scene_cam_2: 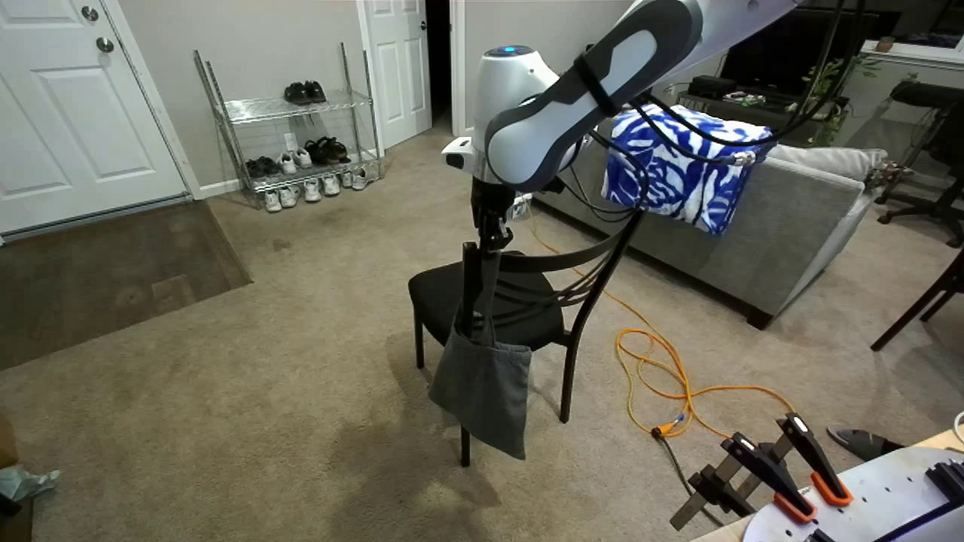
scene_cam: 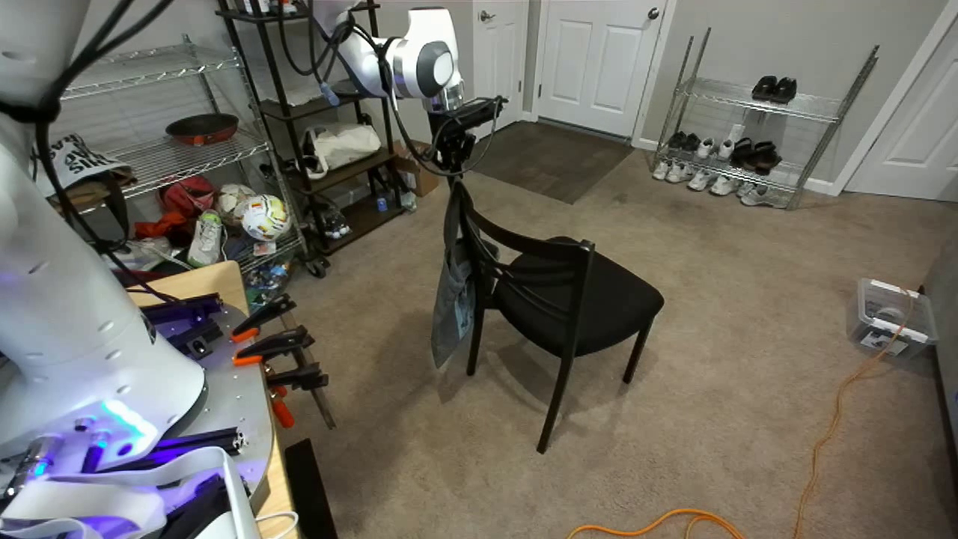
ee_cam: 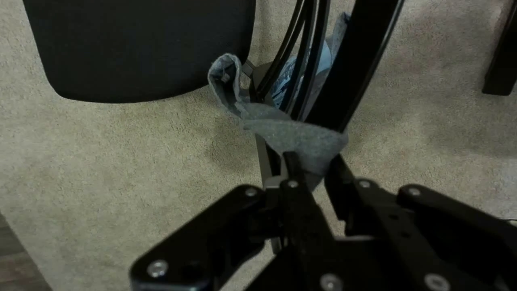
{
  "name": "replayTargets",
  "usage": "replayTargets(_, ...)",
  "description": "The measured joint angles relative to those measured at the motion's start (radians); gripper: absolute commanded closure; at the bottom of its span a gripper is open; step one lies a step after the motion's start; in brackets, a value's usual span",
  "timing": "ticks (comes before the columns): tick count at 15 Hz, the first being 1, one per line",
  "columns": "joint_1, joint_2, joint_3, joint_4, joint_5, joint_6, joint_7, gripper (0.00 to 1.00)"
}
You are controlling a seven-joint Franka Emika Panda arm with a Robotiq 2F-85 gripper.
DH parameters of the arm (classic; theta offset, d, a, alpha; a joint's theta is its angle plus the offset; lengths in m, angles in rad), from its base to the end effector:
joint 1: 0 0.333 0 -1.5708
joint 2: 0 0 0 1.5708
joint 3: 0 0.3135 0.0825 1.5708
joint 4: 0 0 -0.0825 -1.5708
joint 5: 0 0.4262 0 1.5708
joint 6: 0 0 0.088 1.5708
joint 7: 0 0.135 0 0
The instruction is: Put the bag on the right side of the chair
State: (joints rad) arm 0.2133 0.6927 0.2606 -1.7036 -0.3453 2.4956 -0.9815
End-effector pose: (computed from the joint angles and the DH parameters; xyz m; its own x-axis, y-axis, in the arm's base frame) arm 0.6462 0.3139 0.1530 -0.0798 0.9968 0.0075 0.9860 0.0778 0.1474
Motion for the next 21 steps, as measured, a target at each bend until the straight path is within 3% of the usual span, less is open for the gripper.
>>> replayTargets(10, 0.094, -0.076, -0.11, -0.141, -0.158, 0.19, 0.273, 0.96)
replayTargets(12, 0.096, -0.086, -0.109, -0.145, -0.17, 0.191, 0.282, 1.0)
replayTargets(21, 0.099, -0.199, -0.111, -0.145, -0.203, 0.191, 0.282, 0.98)
